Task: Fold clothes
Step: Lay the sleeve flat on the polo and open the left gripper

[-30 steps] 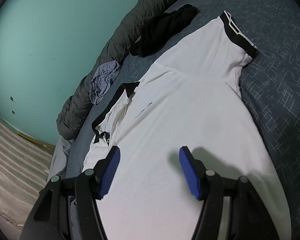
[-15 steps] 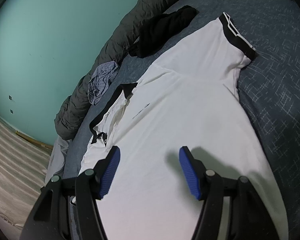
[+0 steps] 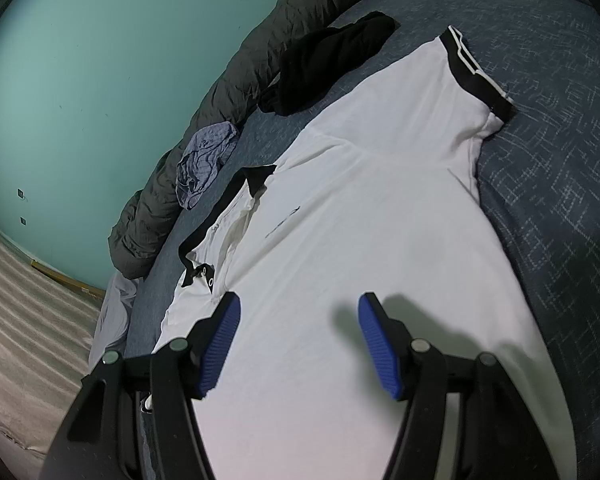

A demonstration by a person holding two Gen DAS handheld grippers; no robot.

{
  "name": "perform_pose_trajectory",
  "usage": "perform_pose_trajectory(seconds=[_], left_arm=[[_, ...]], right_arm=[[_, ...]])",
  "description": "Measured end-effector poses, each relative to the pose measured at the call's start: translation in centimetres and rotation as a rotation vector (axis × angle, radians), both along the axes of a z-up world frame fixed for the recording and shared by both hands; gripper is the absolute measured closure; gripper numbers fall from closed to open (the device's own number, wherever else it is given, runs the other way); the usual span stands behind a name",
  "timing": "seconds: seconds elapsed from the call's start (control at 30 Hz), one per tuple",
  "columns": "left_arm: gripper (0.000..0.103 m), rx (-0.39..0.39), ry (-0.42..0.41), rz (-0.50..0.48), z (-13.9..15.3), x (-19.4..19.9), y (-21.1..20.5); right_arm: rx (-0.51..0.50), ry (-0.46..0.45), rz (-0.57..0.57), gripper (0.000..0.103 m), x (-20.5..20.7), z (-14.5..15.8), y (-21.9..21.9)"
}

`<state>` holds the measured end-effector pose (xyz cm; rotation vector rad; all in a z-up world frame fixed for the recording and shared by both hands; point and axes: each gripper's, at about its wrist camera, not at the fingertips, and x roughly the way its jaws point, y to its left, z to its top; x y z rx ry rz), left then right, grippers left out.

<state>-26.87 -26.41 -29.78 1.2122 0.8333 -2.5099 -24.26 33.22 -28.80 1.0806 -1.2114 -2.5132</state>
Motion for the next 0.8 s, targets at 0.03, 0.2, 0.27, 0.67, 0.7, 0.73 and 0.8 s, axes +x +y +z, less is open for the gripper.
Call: perform_pose_trajectory(seconds=[0.03, 0.2, 0.27, 0.67, 0.7, 0.73, 0.8], left_arm=[[0.055, -0.008, 0.002, 0.0, 0.0, -0.2, -0.1], [0.089, 0.015, -0.011, -0.007, -0.8, -1.0, -0.5], [0.101, -0.01, -0.019, 0.0, -0.7, -0.8, -0.4], [0.087, 0.008, -0.017, -0.008, 1.0, 3.3, -0.6], [0.078, 0.02, -0.008, -0.035, 1.4, 3.9, 0.1], [0.066, 0.031, -0.002, -0.06, 1.7, 4.4, 0.8], [0.05, 0.055, 0.004, -0.116, 2.3, 5.2, 2.6]], right_arm=[[0.002, 0.001, 0.0, 0.041, 0.0, 0.0, 0.0], [0.01, 0.003, 0.001, 0.041, 0.0, 0.1, -0.1], [0.011, 0.002, 0.003, 0.041, -0.1, 0.1, -0.1], [0.001, 0.012, 0.007, 0.041, -0.1, 0.3, -0.2], [-0.001, 0.014, 0.007, 0.041, -0.1, 0.4, -0.2], [-0.002, 0.015, 0.007, 0.041, 0.0, 0.5, -0.2], [-0.003, 0.017, 0.006, 0.041, 0.0, 0.5, -0.2]])
